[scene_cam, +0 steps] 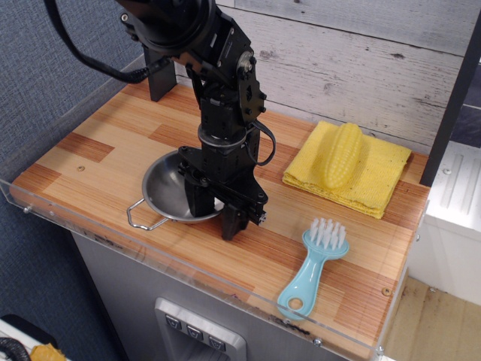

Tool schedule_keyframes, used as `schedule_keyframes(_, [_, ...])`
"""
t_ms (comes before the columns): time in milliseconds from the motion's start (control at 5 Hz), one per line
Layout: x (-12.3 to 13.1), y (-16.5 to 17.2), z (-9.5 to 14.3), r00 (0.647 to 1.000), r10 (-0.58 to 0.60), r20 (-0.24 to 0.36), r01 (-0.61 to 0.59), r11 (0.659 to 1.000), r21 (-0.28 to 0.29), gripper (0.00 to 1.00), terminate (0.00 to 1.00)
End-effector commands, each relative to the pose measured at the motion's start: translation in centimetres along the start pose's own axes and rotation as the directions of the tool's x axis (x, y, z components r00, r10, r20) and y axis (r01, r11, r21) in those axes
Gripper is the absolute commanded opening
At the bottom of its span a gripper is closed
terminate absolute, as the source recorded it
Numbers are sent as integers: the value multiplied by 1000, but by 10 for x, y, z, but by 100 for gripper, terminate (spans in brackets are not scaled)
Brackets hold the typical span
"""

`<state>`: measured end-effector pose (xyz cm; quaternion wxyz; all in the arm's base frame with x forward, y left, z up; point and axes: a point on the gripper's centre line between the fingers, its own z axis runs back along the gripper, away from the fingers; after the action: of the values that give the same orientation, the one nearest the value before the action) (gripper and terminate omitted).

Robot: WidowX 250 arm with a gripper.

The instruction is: Move the kadai and place it near the yellow cloth.

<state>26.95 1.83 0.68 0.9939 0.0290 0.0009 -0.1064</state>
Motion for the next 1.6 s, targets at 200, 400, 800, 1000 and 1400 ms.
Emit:
schedule_keyframes(200, [-15,17,51,988,47,145,-54,997,48,0,0])
schedule_keyframes(400, [-23,33,81,971,114,212,-127,990,52,0,0])
schedule_keyframes(800, [21,39,79,978,100,181,-102,995,2,0,0])
schedule_keyframes(1000, [45,34,80,977,94,190,-94,996,-11,0,0])
schedule_keyframes(1400, [75,26,77,977,87,195,-79,996,-46,0,0])
